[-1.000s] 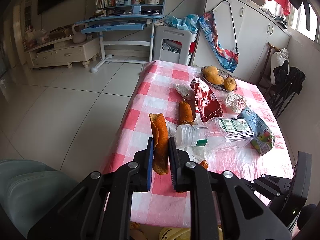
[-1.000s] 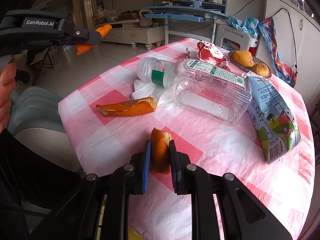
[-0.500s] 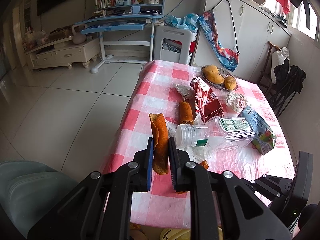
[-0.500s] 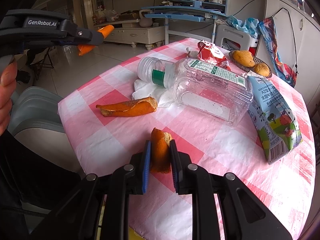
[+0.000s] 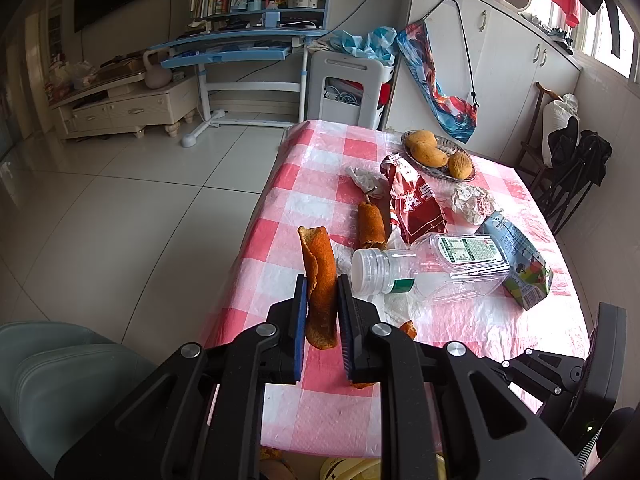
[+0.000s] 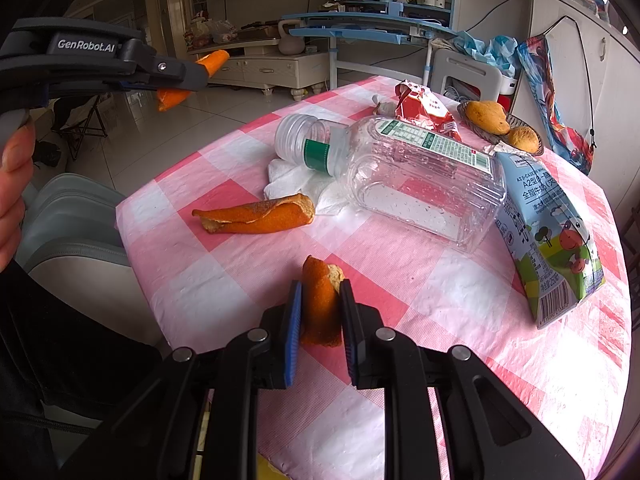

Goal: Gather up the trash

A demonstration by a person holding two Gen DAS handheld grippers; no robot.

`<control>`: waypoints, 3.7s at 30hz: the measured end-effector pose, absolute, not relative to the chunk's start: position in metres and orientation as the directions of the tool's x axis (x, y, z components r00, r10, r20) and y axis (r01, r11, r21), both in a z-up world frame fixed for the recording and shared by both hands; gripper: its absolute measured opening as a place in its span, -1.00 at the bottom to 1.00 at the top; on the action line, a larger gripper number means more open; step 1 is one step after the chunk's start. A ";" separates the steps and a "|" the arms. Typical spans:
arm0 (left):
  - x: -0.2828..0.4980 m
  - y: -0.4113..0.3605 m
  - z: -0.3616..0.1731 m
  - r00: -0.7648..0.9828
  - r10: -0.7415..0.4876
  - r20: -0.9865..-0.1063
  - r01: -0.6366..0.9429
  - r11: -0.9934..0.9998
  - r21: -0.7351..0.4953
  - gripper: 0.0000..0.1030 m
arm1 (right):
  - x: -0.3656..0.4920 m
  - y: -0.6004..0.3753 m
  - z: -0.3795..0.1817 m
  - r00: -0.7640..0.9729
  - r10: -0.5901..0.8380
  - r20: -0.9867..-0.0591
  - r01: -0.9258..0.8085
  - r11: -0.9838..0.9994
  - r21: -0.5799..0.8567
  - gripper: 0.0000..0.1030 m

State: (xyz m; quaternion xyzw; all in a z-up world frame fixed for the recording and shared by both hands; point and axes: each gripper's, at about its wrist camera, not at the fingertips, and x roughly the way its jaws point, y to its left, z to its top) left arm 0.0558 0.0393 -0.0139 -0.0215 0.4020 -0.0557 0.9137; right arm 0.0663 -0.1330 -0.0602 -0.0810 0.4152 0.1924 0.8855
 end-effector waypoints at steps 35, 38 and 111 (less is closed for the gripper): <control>0.055 0.039 -0.015 0.669 -0.120 -0.734 0.088 0.993 -0.082 -0.72 | 0.065 -0.134 -0.060 0.580 0.279 -0.765 -0.412 0.911 0.019 -0.61; 0.055 0.039 -0.015 0.669 -0.120 -0.734 0.089 0.993 -0.082 -0.72 | 0.065 -0.134 -0.061 0.581 0.279 -0.765 -0.412 0.911 0.019 -0.61; -0.095 -0.018 -0.102 0.356 -0.190 -0.915 0.348 0.936 -0.059 -0.61 | -0.036 -0.169 -0.051 0.460 0.181 -0.869 -0.549 0.828 -0.118 0.39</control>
